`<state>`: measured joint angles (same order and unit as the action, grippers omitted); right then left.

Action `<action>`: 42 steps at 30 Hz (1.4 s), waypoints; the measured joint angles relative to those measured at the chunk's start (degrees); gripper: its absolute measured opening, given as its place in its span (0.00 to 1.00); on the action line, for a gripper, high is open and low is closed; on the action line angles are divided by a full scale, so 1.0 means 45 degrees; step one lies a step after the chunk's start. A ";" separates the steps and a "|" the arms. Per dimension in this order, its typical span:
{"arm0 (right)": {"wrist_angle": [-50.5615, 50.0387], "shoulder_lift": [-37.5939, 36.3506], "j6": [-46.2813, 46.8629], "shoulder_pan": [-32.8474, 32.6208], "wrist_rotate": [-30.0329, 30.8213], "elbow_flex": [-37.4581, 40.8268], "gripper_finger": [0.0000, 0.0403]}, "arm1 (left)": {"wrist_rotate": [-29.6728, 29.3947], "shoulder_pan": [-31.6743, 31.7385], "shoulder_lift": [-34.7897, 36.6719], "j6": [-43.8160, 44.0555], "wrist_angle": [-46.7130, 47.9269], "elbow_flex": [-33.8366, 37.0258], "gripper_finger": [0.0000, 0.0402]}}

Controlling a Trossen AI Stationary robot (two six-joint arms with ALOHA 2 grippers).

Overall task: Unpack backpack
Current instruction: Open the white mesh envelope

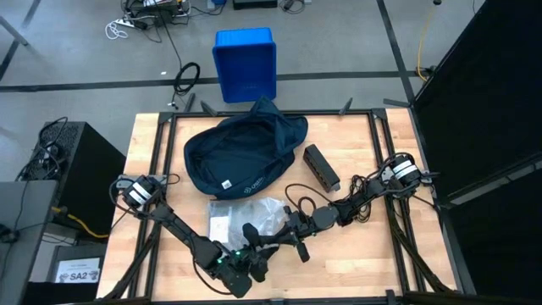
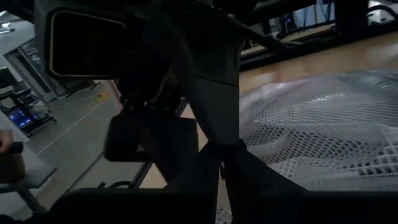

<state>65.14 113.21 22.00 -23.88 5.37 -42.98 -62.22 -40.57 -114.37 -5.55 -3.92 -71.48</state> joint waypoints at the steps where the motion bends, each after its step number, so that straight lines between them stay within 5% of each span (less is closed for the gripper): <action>1: 0.0006 0.0000 -0.0017 0.0000 0.0003 0.0000 0.00 | -0.0010 0.0004 0.0005 0.0372 0.0171 0.0000 0.42; 9: 0.0087 0.0000 -0.0100 -0.0015 -0.0002 0.0000 0.00 | -0.0039 -0.0079 0.0019 0.3006 0.2302 0.0000 0.42; 28: 0.0078 -0.0005 -0.0282 -0.0024 -0.0114 0.0000 0.00 | 0.0225 -0.0083 0.0131 0.3069 0.1437 0.0000 0.39; 42: 0.0141 -0.0019 -0.0290 -0.0046 -0.0291 -0.0019 0.00 | 0.1216 -0.0073 0.0781 0.3698 0.2072 0.0019 0.02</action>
<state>65.78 113.12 20.70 -24.09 4.07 -43.07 -56.74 -40.91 -110.85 11.09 5.40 -71.40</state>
